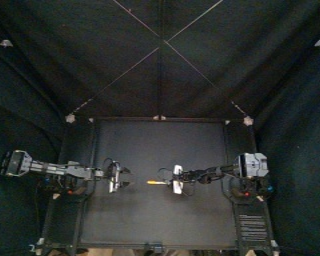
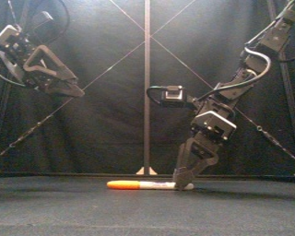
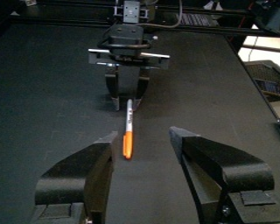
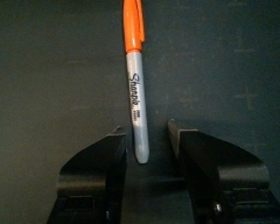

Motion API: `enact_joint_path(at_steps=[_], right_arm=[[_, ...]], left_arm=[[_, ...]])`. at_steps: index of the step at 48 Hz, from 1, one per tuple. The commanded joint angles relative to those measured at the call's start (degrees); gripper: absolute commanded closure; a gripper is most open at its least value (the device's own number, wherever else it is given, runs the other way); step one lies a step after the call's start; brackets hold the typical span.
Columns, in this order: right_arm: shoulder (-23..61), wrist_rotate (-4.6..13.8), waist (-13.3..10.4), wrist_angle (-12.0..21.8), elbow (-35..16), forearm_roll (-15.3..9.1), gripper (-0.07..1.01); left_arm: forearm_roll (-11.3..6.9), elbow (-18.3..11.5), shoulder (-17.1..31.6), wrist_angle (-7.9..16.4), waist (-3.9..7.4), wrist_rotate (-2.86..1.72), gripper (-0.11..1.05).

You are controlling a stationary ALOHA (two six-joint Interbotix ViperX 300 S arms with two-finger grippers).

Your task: Uncap the pen

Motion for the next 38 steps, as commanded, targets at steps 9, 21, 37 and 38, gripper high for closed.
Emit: enact_joint_path(at_steps=[9,21,37,38], right_arm=[[-1.1,0.18,0.2,1.3,-0.9,0.4,0.46],[-7.0,-0.09,0.3,1.3,-1.4,-0.4,0.56],[-16.8,-0.09,0.1,1.3,-2.7,-3.6,0.56],[-17.1,-0.09,0.1,1.4,-2.7,-3.8,0.56]], left_arm=[[-0.09,-1.7,0.4,-3.2,0.18,0.0,0.09],[-1.14,-3.3,2.8,-5.8,0.35,0.0,0.08],[-3.87,-7.6,9.9,-6.1,2.02,0.09,0.08],[-3.87,-7.6,10.2,-6.2,2.11,0.09,0.08]])
